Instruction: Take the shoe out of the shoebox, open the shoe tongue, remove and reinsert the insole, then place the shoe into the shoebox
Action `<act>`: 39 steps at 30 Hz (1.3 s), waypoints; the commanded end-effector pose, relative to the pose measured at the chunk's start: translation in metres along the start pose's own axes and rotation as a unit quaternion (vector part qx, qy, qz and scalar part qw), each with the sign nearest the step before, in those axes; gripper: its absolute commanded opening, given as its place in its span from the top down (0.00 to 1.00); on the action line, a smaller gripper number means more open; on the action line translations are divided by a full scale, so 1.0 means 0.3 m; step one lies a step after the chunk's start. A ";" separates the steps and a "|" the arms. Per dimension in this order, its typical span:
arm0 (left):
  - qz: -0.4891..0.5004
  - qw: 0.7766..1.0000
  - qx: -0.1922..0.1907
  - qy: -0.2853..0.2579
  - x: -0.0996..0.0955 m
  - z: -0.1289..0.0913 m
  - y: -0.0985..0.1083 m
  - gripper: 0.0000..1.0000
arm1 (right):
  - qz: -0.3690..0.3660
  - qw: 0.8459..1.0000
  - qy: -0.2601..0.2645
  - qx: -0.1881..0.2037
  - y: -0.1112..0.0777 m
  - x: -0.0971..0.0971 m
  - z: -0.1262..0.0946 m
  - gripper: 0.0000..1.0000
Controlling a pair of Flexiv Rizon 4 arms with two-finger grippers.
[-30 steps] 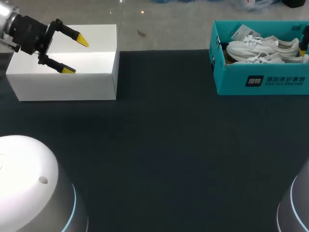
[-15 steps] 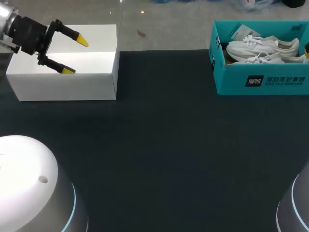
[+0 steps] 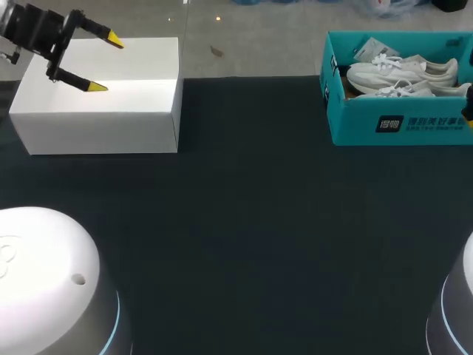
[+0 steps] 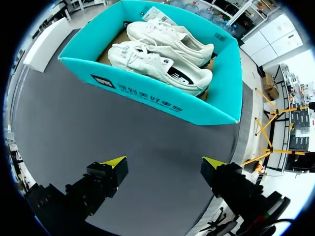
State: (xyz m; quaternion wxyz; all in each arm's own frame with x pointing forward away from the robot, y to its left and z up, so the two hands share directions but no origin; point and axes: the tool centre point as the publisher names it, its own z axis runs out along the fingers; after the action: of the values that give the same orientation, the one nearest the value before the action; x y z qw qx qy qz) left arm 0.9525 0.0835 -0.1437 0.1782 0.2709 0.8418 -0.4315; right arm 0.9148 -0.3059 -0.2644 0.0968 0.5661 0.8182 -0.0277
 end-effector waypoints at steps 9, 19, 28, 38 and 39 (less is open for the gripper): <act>-0.407 0.881 -0.230 -0.064 -0.003 -0.018 0.056 0.00 | 0.004 1.000 0.020 -0.012 -0.062 0.050 0.003 0.00; -0.407 0.881 -0.230 -0.064 -0.003 -0.018 0.056 0.00 | 0.004 1.000 0.020 -0.012 -0.062 0.050 0.003 0.00; -0.492 0.834 -0.235 -0.082 0.002 -0.001 0.094 0.00 | 0.004 1.000 0.020 -0.012 -0.062 0.050 0.003 0.00; -0.654 0.710 -0.181 -0.191 0.004 -0.016 0.195 0.00 | -0.004 1.000 0.025 0.007 -0.099 0.038 0.015 0.00; -0.667 0.697 -0.176 -0.196 0.006 -0.013 0.203 0.00 | -0.005 1.000 0.023 0.011 -0.099 0.036 0.017 0.00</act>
State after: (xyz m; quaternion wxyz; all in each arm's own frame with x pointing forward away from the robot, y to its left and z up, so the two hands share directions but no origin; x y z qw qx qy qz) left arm 0.9859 0.1169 -0.1728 0.0670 -0.3372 0.8891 -0.3021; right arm 0.8826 -0.3082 -0.2728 0.0722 0.5639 0.8225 -0.0189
